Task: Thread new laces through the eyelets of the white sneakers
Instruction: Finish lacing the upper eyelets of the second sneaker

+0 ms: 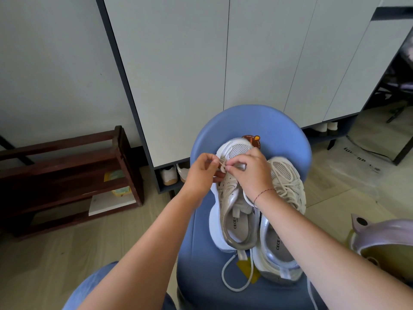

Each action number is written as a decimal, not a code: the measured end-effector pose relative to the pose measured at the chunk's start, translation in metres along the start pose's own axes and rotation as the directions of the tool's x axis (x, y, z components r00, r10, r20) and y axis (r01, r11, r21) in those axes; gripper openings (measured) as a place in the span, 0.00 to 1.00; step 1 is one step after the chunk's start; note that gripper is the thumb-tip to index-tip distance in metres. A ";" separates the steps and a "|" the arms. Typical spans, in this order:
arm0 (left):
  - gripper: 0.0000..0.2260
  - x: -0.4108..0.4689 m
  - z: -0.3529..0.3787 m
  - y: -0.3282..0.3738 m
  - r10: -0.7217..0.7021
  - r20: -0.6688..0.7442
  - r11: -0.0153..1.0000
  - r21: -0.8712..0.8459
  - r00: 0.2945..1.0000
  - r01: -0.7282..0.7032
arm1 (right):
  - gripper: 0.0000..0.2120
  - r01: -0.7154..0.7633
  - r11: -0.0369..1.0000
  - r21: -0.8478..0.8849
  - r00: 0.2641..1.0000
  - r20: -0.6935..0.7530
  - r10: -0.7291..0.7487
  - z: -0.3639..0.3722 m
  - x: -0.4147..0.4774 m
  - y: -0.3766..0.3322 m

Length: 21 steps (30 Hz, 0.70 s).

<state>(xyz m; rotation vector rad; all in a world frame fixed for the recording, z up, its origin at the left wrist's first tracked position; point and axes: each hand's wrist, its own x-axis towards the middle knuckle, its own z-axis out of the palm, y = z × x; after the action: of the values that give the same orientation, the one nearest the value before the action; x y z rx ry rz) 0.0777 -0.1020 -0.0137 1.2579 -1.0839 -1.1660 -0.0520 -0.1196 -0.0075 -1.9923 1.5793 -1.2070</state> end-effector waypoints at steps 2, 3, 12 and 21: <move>0.02 0.000 -0.003 -0.002 0.003 0.027 1.000 0.005 1.000 -0.003 | 0.04 0.040 0.999 -0.013 0.999 -0.007 -0.040 0.001 0.000 0.001; 0.03 0.001 -0.005 -0.002 0.008 0.042 1.000 0.025 0.999 -0.009 | 0.04 0.051 0.998 -0.026 0.999 -0.007 -0.052 0.002 0.000 0.002; 0.04 0.002 -0.012 -0.007 -0.081 -0.043 0.997 -0.020 0.996 0.080 | 0.02 0.198 0.935 -0.295 0.978 0.119 -0.170 0.000 0.001 0.006; 0.06 0.002 -0.013 -0.006 -0.183 -0.061 0.963 -0.212 0.981 0.167 | 0.04 0.378 0.737 -0.560 0.922 0.302 -0.243 -0.002 0.010 -0.012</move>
<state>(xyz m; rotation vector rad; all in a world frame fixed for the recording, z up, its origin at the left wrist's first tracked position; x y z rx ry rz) 0.0901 -0.1022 -0.0201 1.2440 -0.7821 -1.3142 -0.0456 -0.1245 0.0063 -2.7824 1.7123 -0.5583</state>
